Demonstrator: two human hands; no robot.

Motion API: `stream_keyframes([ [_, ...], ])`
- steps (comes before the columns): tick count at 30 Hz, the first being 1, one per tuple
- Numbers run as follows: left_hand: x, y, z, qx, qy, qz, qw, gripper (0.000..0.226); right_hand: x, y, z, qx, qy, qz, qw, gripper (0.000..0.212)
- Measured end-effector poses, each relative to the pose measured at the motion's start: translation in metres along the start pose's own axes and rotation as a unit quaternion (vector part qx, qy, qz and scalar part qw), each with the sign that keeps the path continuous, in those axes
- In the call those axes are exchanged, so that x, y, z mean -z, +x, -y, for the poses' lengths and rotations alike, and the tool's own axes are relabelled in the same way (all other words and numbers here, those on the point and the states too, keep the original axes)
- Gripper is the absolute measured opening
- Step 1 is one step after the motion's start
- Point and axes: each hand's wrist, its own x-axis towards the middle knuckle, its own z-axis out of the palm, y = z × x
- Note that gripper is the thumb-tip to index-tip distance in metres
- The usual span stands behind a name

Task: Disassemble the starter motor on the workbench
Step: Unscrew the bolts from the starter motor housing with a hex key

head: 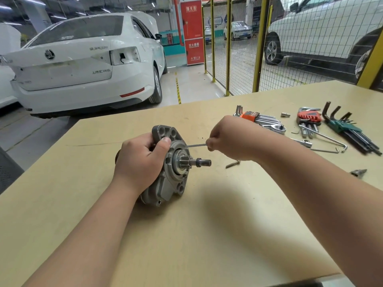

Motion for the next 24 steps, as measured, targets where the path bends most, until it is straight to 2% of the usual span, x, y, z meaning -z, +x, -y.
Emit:
stream_keyframes([
  [6, -0.001, 0.0, 0.001, 0.007, 0.014, -0.007, 1.0, 0.037, 0.006, 0.007, -0.002, -0.041, 0.064, 0.106, 0.991, 0.02],
  [11, -0.002, -0.004, -0.004, 0.014, 0.036, -0.018, 0.999, 0.042, 0.016, 0.02, 0.011, -0.031, -0.021, 0.152, 0.988, 0.02],
  [14, 0.001, -0.009, -0.008, 0.013, 0.062, -0.031, 0.998, 0.043, 0.019, 0.025, 0.023, -0.002, -0.1, 0.163, 0.982, 0.022],
  [17, 0.0, -0.011, -0.011, 0.008, 0.077, -0.034, 0.996, 0.041, 0.017, 0.025, 0.024, 0.008, -0.12, 0.174, 0.977, 0.021],
  [21, 0.002, -0.011, -0.013, 0.009, 0.073, -0.03, 0.997, 0.039, 0.01, 0.026, 0.029, 0.042, -0.161, 0.131, 0.977, 0.029],
  [24, 0.002, -0.011, -0.013, 0.016, 0.062, -0.026, 0.998, 0.038, 0.009, 0.027, 0.033, 0.054, -0.164, 0.113, 0.978, 0.024],
])
